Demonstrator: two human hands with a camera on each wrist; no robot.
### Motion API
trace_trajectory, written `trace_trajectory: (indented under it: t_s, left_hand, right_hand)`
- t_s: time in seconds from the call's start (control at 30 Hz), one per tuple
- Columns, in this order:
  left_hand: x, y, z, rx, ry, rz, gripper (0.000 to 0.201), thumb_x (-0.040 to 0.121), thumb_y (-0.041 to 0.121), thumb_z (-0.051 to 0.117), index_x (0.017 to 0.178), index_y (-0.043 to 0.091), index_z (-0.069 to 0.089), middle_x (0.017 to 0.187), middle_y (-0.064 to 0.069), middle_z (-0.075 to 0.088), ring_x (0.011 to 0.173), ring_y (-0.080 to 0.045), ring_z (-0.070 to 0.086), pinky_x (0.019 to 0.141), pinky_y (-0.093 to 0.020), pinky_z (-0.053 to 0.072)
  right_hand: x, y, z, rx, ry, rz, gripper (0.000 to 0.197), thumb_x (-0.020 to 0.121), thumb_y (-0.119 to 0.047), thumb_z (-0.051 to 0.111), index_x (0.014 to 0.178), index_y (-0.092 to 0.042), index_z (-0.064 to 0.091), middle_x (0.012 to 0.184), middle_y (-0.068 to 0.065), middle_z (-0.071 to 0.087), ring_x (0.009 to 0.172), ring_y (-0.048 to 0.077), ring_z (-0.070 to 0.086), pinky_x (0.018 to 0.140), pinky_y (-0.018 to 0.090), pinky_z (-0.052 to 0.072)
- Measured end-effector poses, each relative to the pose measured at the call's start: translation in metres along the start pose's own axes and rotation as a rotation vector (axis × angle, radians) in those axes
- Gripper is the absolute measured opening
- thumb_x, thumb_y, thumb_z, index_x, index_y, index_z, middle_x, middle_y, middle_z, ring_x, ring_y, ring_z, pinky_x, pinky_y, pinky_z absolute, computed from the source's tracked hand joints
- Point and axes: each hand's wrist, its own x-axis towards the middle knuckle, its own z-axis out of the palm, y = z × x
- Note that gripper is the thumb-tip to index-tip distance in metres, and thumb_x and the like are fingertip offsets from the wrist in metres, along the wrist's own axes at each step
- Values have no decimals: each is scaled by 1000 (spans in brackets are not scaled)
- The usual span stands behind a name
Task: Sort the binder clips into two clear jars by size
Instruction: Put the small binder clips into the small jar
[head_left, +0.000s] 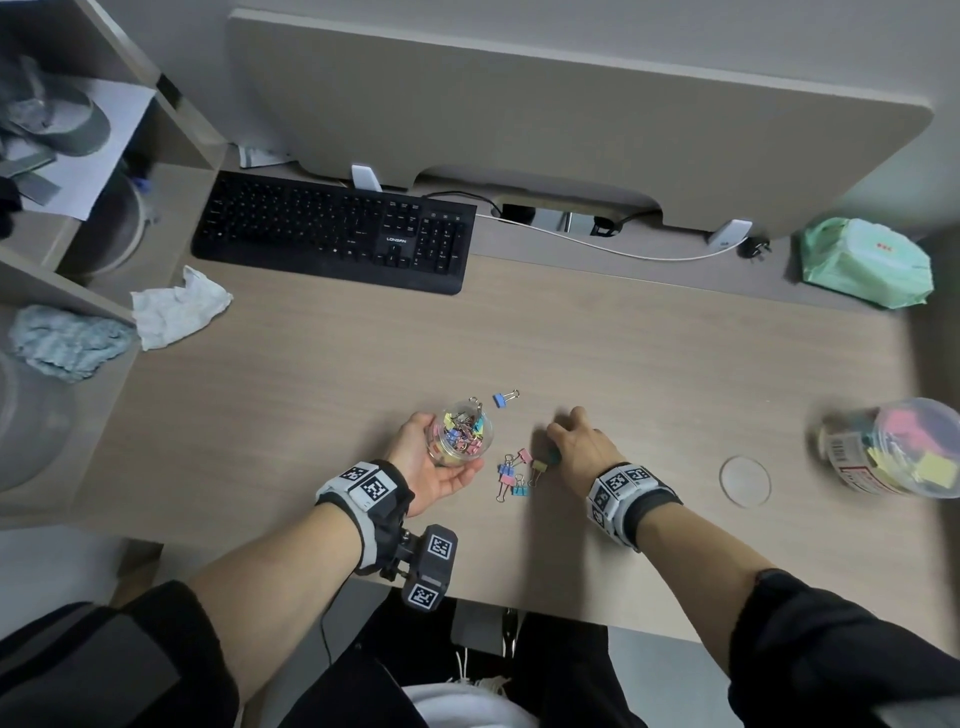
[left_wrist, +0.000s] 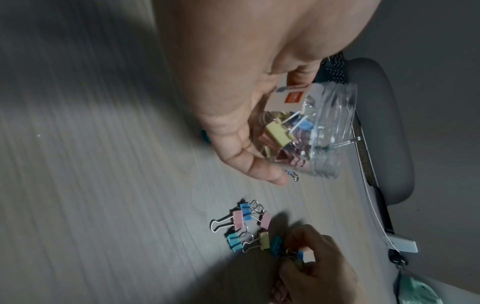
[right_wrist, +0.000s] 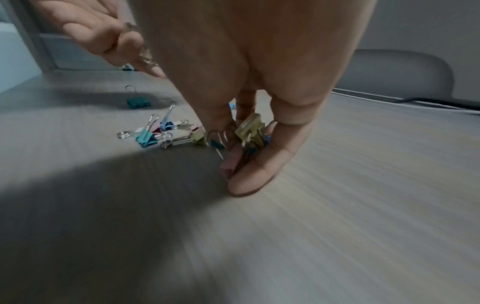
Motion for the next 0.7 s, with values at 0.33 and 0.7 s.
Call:
trace_trajectory:
  t_s: [0.33, 0.7]
  left_hand:
    - [2, 5, 4, 15, -1, -7, 56, 101, 47, 37, 126, 3, 62, 127, -24, 66, 89, -32, 69, 68, -36, 57]
    - [-8, 11, 33, 16, -87, 27, 49, 103, 43, 35, 113, 5, 65, 102, -20, 70, 81, -29, 67, 70, -36, 55]
  right_hand:
    - [8, 10, -30, 404, 116, 194, 27, 78, 7, 51, 86, -13, 67, 102, 12, 58, 82, 30, 58, 69, 23, 42]
    - [-22, -73, -109, 744, 79, -164, 13, 88, 2, 59, 87, -11, 61, 89, 4, 57, 55, 25, 58, 41, 29, 50]
